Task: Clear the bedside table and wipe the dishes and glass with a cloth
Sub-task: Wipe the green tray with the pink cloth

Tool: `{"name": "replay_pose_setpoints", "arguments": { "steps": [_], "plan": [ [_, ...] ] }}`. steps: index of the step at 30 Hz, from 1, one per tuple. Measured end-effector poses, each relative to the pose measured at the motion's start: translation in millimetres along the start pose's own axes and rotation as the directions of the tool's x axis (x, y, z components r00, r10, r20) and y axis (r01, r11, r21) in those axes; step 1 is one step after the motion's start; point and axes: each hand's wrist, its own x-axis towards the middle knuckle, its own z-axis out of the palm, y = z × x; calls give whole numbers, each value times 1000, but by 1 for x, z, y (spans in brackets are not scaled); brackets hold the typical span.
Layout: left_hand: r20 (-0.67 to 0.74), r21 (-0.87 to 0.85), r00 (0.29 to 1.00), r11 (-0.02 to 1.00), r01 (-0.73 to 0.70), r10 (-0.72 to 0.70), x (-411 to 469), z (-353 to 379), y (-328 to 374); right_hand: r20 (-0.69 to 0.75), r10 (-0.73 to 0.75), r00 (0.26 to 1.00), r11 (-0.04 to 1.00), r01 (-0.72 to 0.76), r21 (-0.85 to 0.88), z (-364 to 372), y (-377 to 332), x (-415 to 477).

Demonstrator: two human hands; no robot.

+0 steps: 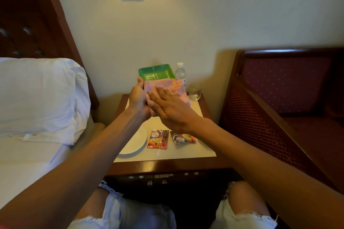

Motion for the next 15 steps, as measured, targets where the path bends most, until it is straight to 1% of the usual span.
{"name": "replay_pose_setpoints", "arguments": {
  "steps": [2, 3, 4, 5, 7, 10, 11, 13, 15],
  "plan": [
    [19, 40, 999, 998, 40, -40, -3, 0, -4, -63, -16, 998, 997, 11, -73, -1, 17, 1],
    [11, 76, 999, 996, 42, -43, -4, 2, -6, -92, 12, 996, 995, -22, -99, -1, 25, 3],
    [-9, 114, 1000, 993, 27, -26, -5, 5, -8, -123, 62, 990, 994, -73, -85, -2, 31, 4],
    [-40, 158, 999, 988, 1, 5, -5, 7, -9, -154, 126, 980, 990, -134, -44, -3, 35, 5],
    [-91, 252, 992, 965, -64, 89, -8, 14, -9, -202, 212, 956, 977, -205, 54, -5, 37, 8],
    [-74, 346, 986, 931, -114, 148, -12, 21, -8, -313, 250, 916, 968, -235, 85, -8, 37, 12],
    [-65, 370, 984, 920, -129, 164, -13, 22, -7, -329, 273, 904, 962, -248, 116, -10, 38, 13],
    [-62, 426, 978, 892, -153, 198, -16, 24, -5, -316, 345, 884, 928, -269, 259, -14, 41, 18],
    [-62, 472, 973, 866, -166, 221, -18, 27, -6, -293, 415, 861, 870, -281, 406, -19, 42, 26]
  ]
}}
